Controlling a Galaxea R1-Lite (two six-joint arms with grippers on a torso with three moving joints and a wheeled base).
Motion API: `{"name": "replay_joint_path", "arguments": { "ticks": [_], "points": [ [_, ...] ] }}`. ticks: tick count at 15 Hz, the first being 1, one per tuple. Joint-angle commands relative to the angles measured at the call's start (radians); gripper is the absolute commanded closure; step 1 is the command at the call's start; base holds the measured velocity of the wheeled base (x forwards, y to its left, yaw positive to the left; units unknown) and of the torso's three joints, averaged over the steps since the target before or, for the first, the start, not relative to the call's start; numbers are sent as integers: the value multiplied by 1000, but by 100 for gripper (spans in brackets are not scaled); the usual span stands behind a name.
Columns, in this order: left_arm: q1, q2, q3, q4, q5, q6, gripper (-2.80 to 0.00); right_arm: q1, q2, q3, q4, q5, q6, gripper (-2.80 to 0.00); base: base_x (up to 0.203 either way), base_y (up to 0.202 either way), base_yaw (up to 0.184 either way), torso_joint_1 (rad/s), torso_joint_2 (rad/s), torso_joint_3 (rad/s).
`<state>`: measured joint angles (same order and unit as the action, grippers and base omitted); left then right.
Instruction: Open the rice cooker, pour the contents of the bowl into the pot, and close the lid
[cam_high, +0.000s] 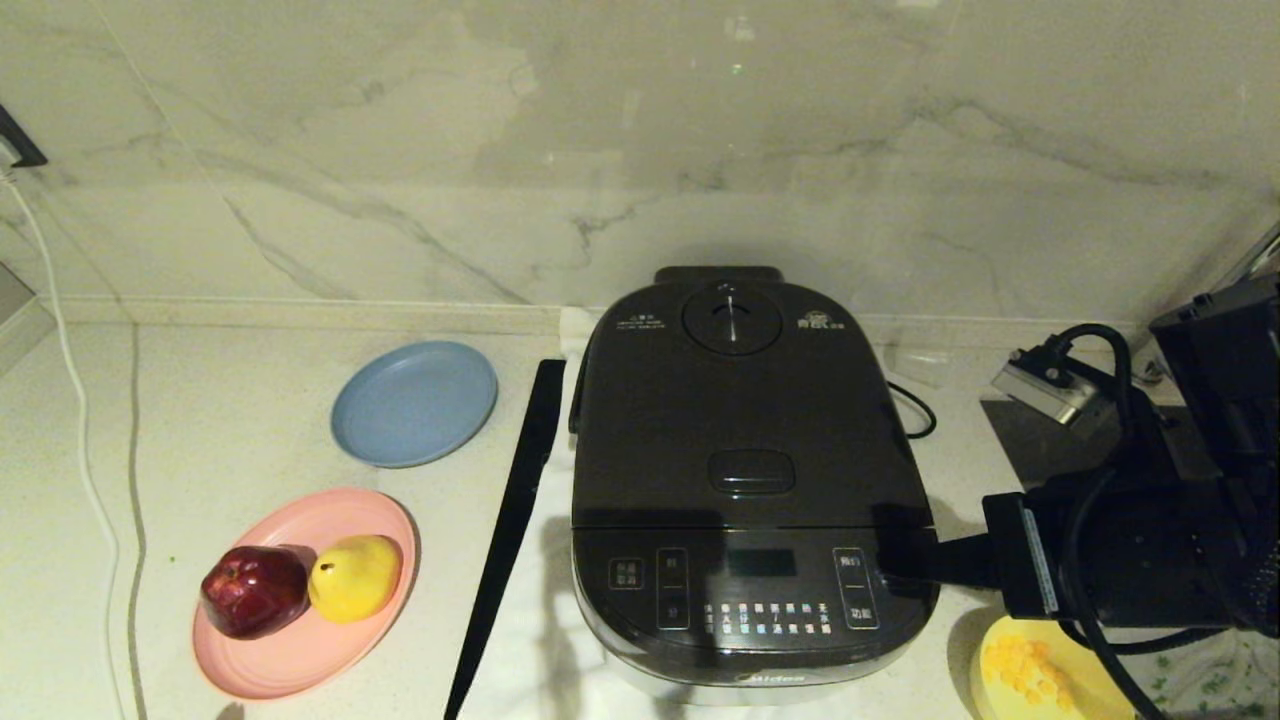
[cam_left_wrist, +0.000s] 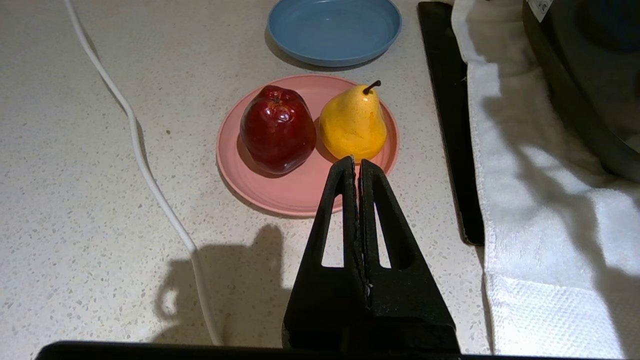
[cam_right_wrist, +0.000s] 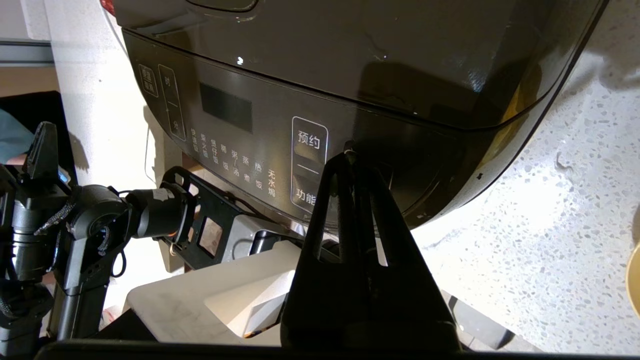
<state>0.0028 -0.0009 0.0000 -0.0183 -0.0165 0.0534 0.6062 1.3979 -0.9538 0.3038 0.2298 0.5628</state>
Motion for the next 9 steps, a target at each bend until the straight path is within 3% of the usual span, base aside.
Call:
{"name": "replay_joint_path", "arguments": {
  "ticks": [1,7,9],
  "points": [
    [0,1,8,0,0,0,0,-1,-27,-31,-2,-4,5,0,0,0,0,0,0,0],
    [0,1,9,0,0,0,0,-114,-197,-189,47,-34,-4,0,0,0,0,0,0,0],
    [0,1,8,0,0,0,0,-152,-226,-213,84,-140,-24,0,0,0,0,0,0,0]
  ]
}}
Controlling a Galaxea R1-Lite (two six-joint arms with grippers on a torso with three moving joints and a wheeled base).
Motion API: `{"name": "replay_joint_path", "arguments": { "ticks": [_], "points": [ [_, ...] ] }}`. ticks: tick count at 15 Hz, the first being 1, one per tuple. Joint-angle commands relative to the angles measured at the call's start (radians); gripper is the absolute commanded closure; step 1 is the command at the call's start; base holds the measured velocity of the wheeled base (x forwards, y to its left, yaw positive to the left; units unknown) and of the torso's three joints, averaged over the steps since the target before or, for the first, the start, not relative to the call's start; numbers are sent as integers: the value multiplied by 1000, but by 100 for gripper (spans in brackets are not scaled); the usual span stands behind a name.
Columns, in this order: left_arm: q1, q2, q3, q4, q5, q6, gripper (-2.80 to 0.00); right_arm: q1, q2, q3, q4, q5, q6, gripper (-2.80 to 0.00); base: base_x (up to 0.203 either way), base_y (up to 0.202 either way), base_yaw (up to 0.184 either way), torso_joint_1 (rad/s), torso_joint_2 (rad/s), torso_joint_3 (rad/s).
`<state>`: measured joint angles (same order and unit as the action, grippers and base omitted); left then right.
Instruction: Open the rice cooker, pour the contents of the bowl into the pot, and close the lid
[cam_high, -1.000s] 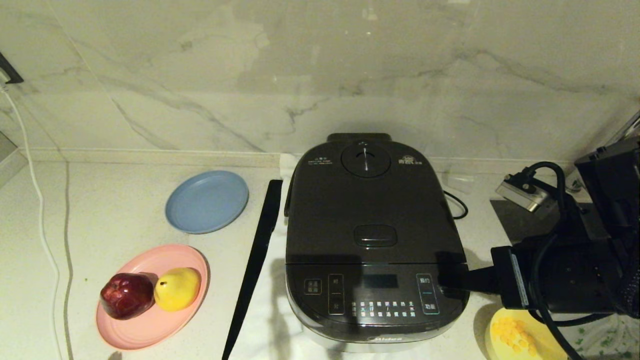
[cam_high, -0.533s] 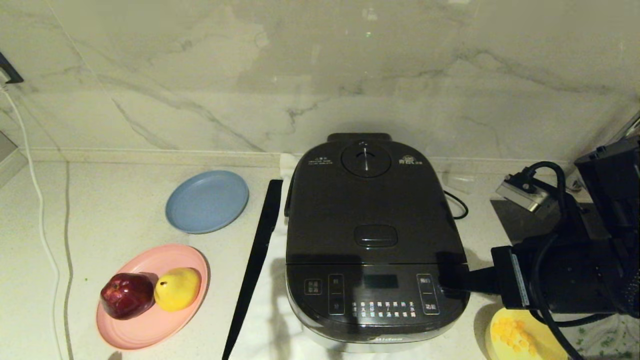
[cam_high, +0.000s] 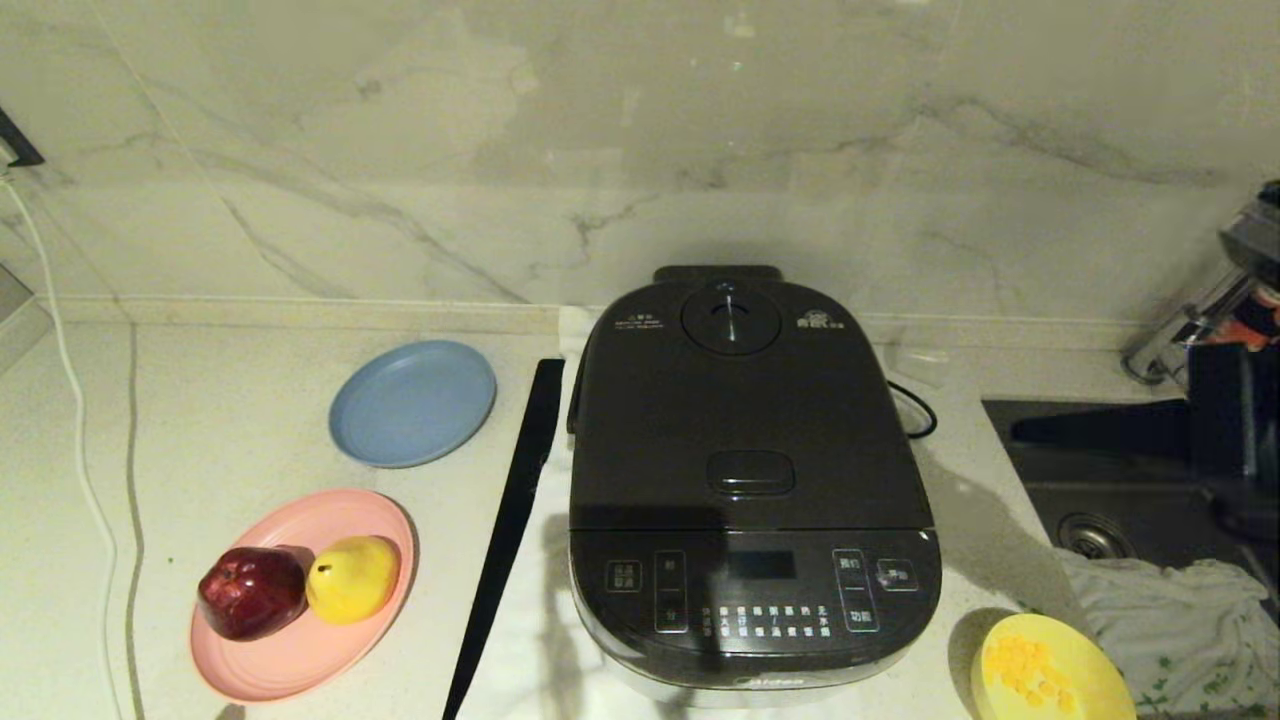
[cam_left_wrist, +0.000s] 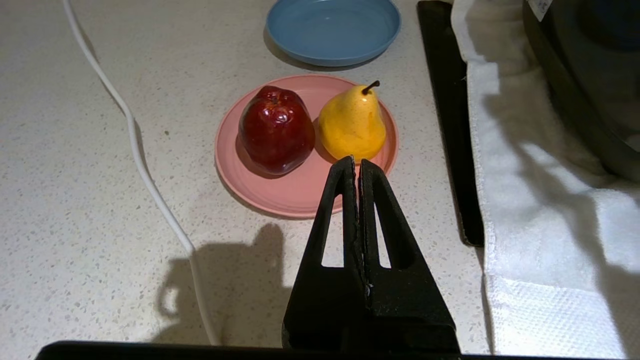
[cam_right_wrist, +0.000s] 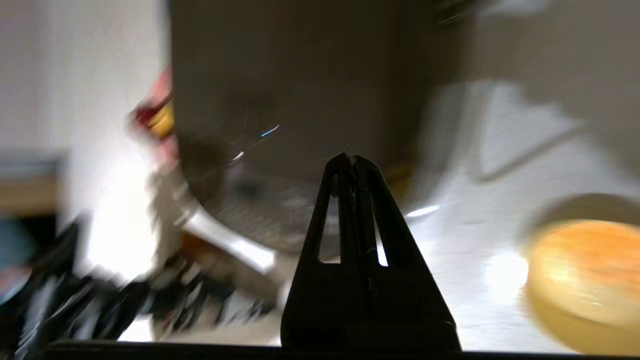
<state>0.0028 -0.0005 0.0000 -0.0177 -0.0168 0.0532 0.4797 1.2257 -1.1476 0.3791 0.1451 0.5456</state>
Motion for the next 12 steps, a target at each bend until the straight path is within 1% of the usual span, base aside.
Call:
{"name": "replay_joint_path", "arguments": {
  "ticks": [1,4,5,8,9,11,12],
  "points": [
    [0,1,8,-1,0,-1,0,-30,-70,-19,16,-147,-31,0,0,0,0,0,0,0],
    [0,1,8,-1,0,0,0,-30,-135,0,23,-487,-106,0,0,0,0,0,0,0],
    [0,1,8,-1,1,0,0,-29,-185,17,24,-566,-138,0,0,0,0,0,0,0],
    [0,1,8,-1,0,-1,0,-40,-367,87,32,-697,-226,0,0,0,0,0,0,0],
    [0,1,8,-1,0,0,0,-79,-428,116,44,-724,-258,0,0,0,0,0,0,0],
    [0,1,8,-1,1,0,0,-226,-571,199,70,-752,-324,0,0,0,0,0,0,0],
    [0,1,8,-1,0,0,0,-281,-651,251,81,-759,-353,0,0,0,0,0,0,0]
  ]
}}
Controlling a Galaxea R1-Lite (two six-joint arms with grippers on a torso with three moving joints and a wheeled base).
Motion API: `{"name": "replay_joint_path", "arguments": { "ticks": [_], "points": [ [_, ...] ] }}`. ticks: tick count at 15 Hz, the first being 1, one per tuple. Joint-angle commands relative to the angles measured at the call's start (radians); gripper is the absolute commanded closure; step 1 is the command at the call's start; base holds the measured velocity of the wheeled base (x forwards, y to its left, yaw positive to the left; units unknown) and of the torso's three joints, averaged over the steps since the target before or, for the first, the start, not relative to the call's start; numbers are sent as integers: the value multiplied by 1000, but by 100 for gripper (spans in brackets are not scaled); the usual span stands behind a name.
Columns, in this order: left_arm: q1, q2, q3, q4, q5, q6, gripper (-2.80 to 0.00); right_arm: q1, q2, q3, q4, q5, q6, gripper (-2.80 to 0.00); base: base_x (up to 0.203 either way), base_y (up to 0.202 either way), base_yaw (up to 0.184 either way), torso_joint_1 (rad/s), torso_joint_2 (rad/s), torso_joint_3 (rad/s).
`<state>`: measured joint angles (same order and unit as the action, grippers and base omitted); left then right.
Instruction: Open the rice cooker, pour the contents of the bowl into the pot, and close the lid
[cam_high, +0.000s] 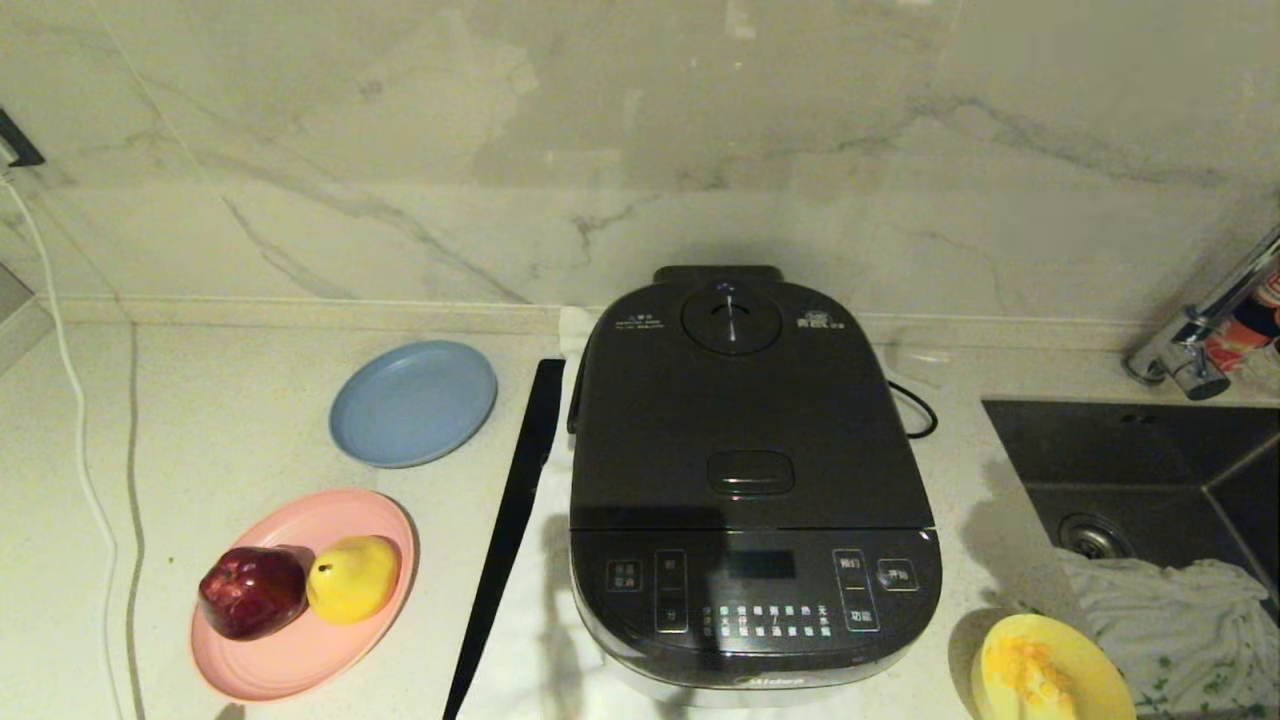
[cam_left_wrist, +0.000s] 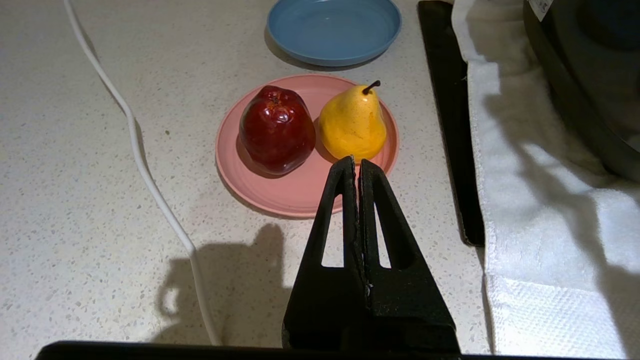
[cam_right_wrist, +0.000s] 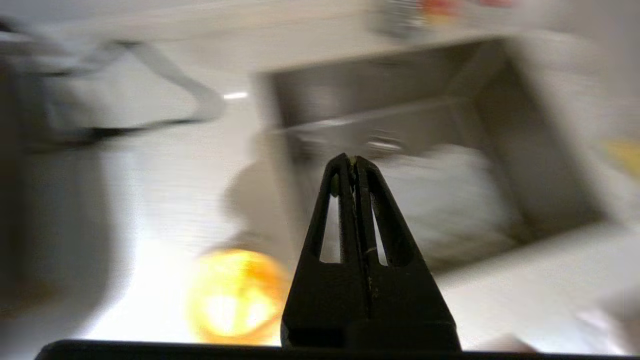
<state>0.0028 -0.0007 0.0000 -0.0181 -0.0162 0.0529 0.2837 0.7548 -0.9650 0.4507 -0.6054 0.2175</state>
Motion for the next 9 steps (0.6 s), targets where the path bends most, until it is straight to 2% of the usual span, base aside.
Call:
{"name": "replay_joint_path", "arguments": {
  "ticks": [1,3,5,7,9],
  "points": [
    [0,1,8,0,-1,1,0,-131,-253,123,17,-12,-52,0,0,0,0,0,0,0],
    [0,1,8,0,1,1,0,-205,-402,232,27,-10,-99,0,0,0,0,0,0,0],
    [0,1,8,0,-1,-1,0,-240,-539,344,30,16,-120,0,0,0,0,0,0,0],
    [0,1,8,0,-1,1,0,-264,-688,444,29,123,-143,0,0,0,0,0,0,0],
    [0,1,8,0,1,-1,0,-275,-756,613,-16,236,-161,0,0,0,0,0,0,0]
  ]
}}
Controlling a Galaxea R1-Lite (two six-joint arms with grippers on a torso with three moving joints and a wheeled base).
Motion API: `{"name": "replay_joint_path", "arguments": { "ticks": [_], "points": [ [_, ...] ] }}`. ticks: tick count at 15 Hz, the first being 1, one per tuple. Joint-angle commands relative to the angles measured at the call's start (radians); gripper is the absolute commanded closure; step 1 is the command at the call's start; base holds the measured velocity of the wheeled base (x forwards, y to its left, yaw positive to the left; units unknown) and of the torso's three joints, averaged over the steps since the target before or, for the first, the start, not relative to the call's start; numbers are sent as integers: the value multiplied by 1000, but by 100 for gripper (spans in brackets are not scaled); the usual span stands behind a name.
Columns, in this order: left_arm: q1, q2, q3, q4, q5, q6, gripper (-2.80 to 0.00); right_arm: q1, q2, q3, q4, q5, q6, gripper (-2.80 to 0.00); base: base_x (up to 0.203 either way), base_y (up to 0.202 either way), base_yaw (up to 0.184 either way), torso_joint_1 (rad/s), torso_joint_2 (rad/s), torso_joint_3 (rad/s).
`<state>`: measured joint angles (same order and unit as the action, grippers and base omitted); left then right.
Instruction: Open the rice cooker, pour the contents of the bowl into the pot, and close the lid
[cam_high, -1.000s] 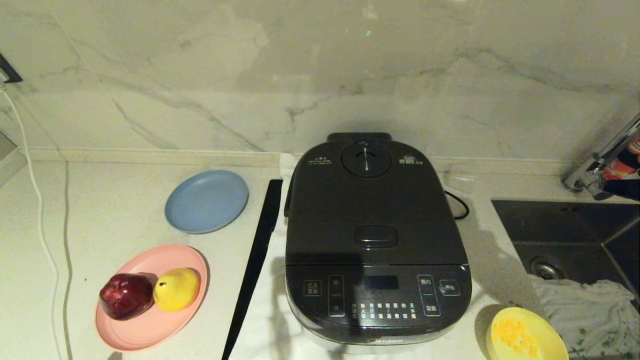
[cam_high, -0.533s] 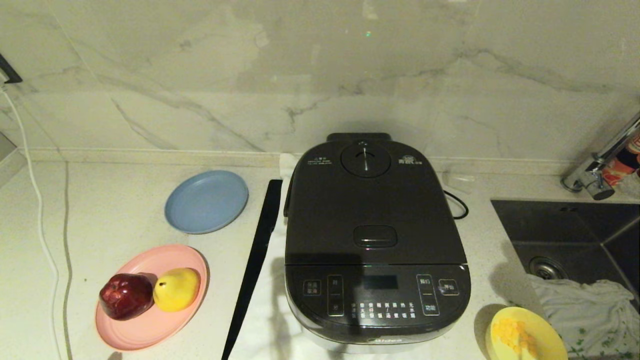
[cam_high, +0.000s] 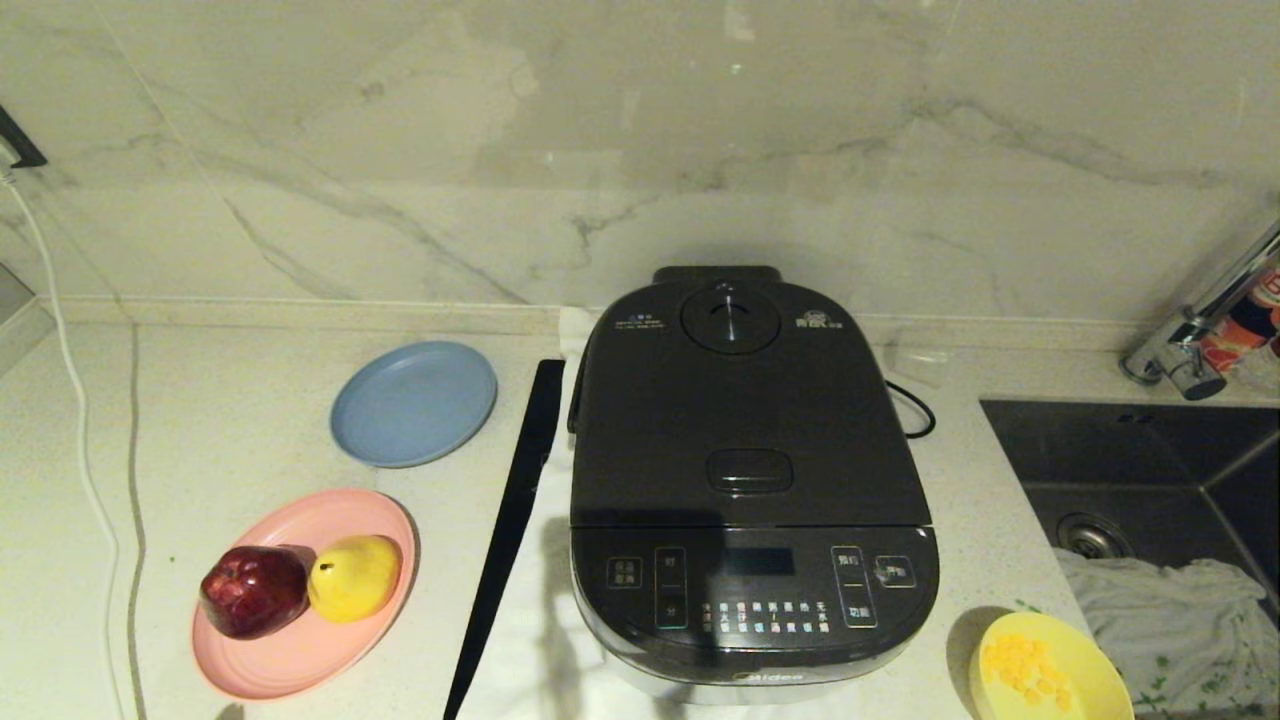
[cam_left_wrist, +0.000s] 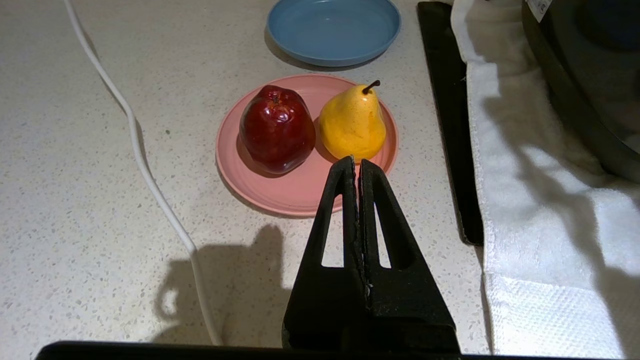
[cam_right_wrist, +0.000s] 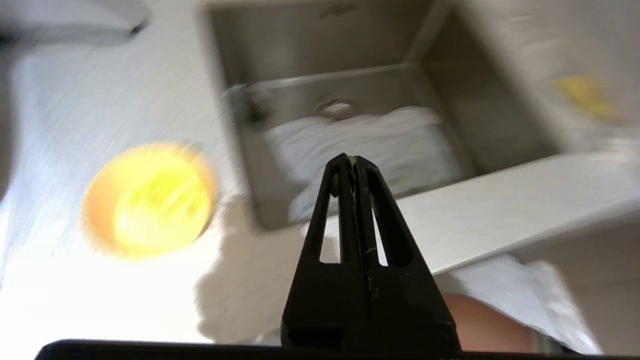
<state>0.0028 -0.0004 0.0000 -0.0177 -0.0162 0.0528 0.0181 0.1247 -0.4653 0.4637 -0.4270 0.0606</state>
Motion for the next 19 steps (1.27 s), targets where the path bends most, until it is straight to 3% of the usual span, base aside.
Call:
{"name": "replay_joint_path", "arguments": {
  "ticks": [1,2,4,6,19],
  "points": [
    [0,0,8,-1,-1,-1,0,-12,-126,196,-98,88,-12,0,0,0,0,0,0,0],
    [0,0,8,-1,0,-1,0,-14,-126,289,-197,134,-23,0,0,0,0,0,0,0],
    [0,0,8,-1,1,-1,0,-16,-126,404,-372,351,-33,0,0,0,0,0,0,0],
    [0,0,8,-1,-1,-1,0,-17,-125,464,-460,443,-109,0,0,0,0,0,0,0],
    [0,0,8,-1,-1,-1,0,-15,-122,465,-464,448,-116,0,0,0,0,0,0,0]
  ]
}}
